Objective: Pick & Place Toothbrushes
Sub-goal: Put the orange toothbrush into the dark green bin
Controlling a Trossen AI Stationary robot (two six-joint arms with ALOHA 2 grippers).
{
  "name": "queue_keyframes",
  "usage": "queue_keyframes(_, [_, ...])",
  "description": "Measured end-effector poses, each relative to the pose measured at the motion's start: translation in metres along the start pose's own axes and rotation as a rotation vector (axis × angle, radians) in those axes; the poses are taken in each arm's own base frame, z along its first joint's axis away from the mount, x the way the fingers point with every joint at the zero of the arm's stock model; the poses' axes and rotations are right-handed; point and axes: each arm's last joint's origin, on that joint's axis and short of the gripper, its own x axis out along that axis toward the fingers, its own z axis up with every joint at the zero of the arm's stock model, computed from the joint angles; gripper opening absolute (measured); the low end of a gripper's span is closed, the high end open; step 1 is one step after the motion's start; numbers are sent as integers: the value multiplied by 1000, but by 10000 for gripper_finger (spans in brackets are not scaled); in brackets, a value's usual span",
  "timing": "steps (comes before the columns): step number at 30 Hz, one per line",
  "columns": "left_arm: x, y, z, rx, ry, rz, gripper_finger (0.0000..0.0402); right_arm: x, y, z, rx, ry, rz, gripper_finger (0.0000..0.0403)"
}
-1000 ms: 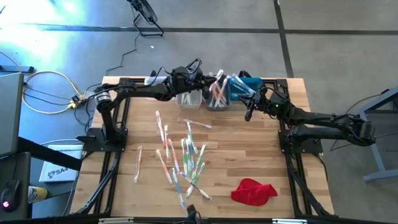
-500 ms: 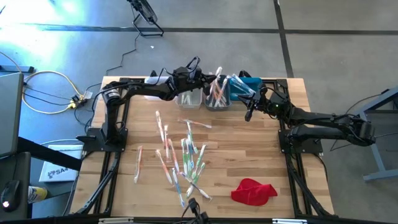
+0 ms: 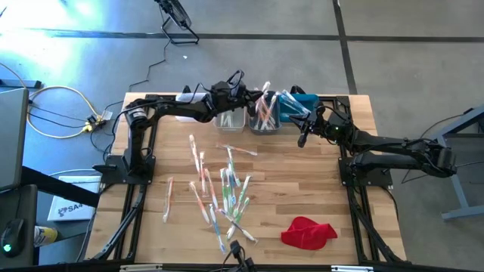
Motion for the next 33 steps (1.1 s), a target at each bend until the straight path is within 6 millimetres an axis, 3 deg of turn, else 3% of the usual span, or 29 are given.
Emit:
queue_keyframes(15, [9,11,-35,-20,83,36,8,0,0,0,0,0,0,12])
queue_keyframes(27, [8,12,-37,-20,104,56,9,0,0,0,0,0,0,12])
queue_keyframes(33, [7,15,-42,-24,147,106,63,0,0,0,0,0,0,12])
